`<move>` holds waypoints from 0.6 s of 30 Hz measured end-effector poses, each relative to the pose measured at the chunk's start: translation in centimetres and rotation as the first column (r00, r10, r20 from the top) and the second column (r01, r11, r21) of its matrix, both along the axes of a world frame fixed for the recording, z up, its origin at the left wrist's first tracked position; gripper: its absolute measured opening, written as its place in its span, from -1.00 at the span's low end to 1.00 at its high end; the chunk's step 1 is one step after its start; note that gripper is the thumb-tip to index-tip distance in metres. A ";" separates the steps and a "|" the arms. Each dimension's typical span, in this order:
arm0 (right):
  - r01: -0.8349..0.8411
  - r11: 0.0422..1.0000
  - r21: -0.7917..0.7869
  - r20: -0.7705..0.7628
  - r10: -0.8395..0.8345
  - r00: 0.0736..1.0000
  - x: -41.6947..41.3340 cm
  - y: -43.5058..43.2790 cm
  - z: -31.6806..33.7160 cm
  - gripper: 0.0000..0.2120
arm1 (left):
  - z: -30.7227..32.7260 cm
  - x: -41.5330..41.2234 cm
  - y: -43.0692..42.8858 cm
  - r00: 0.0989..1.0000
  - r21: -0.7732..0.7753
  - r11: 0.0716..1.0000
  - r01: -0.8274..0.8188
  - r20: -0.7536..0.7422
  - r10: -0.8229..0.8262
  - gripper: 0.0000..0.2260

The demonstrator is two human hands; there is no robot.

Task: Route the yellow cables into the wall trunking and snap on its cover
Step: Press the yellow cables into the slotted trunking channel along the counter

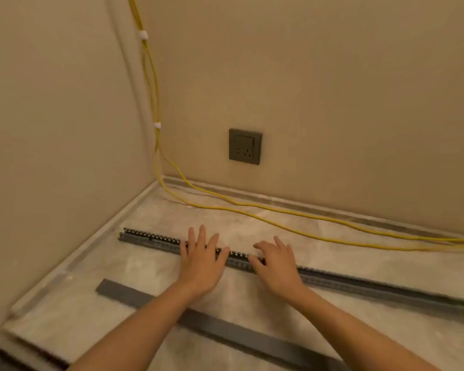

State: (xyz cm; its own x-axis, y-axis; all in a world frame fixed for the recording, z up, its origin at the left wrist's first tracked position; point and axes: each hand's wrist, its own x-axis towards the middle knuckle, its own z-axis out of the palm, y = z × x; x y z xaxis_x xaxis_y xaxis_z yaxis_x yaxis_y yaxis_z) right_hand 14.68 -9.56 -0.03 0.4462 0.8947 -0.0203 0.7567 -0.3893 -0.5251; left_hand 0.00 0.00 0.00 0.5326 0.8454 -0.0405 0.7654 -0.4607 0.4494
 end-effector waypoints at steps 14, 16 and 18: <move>-0.024 0.996 -0.082 0.488 0.061 0.871 4.1 4.1 -2.9 -0.37 | -3.0 2.6 4.9 0.971 0.157 0.981 0.114 -0.227 -0.076 -0.48; 0.002 0.996 -0.094 0.481 0.044 0.876 5.1 4.9 -2.9 -0.38 | -3.0 3.6 5.7 0.969 0.156 0.980 0.126 -0.233 -0.087 -0.47; 0.022 0.994 -0.104 0.473 0.030 0.880 5.7 5.4 -2.8 -0.36 | -3.0 4.5 6.5 0.965 0.158 0.976 0.149 -0.240 -0.108 -0.46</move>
